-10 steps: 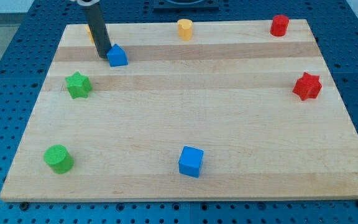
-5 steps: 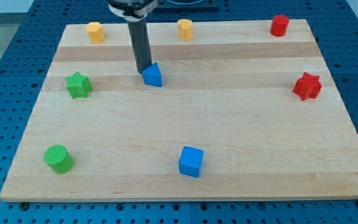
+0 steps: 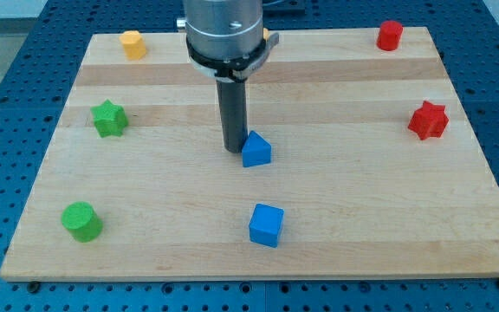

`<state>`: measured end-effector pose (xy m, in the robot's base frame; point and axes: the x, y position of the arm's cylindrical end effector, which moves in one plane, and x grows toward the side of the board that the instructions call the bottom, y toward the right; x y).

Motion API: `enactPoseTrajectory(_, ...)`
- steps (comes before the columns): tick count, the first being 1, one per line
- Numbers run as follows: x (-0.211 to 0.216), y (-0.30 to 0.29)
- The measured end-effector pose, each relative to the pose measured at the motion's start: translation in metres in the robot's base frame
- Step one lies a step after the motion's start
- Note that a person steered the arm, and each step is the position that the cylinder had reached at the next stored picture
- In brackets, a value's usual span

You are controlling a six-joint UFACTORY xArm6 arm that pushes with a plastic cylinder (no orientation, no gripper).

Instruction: Slide the triangle to the bottom right of the board

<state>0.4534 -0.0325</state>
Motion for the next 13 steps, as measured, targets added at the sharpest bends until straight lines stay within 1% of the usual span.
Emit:
enactPoseTrajectory(2,0.029,0.039)
enactPoseTrajectory(6,0.040,0.136)
enactPoseTrajectory(9,0.097,0.158)
enactPoseTrajectory(10,0.109,0.169)
enactPoseTrajectory(12,0.134,0.171)
enactPoseTrajectory(13,0.136,0.177)
